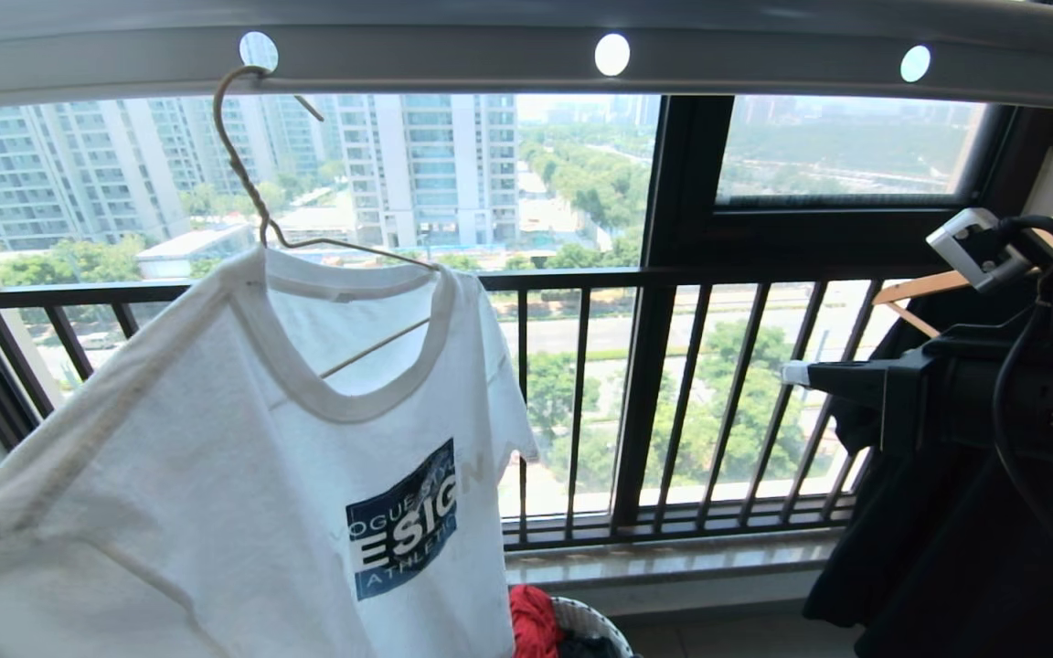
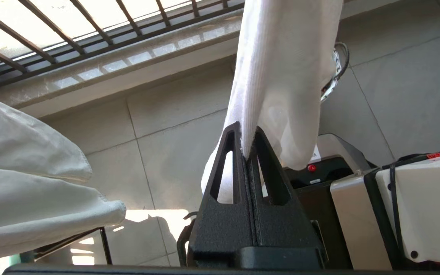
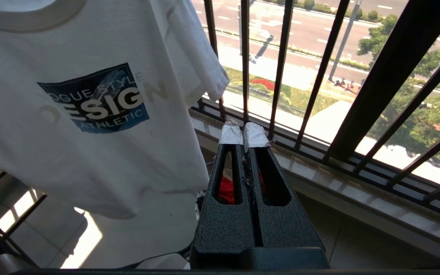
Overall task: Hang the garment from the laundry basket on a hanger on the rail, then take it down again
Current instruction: Take the clothes off the clothes rack
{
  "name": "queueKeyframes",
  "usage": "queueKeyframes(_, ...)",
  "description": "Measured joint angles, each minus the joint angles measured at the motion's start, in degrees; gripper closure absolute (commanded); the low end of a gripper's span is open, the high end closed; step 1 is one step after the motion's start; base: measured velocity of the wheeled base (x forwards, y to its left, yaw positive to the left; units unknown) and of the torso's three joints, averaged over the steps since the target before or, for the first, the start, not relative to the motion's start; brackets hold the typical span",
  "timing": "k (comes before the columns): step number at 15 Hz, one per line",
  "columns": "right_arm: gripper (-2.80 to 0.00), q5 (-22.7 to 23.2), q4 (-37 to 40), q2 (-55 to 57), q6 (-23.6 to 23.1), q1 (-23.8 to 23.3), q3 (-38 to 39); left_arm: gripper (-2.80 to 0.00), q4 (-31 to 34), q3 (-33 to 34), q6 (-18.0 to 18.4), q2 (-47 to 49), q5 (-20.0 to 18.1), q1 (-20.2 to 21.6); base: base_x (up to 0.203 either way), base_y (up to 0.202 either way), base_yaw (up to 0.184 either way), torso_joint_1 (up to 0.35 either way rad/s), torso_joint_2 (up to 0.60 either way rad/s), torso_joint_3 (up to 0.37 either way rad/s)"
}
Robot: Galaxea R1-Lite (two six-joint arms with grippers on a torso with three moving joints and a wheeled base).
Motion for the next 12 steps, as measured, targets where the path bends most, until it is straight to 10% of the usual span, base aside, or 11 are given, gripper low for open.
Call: queueKeyframes(12, 0.0, 0.0, 0.0, -0.6, -0.3, 0.1, 0.2, 0.0, -4.6, 12.9, -0.8, 1.9, 4.2, 0.0, 0.0, 0.0, 0.0, 0.0, 0.0, 0.0)
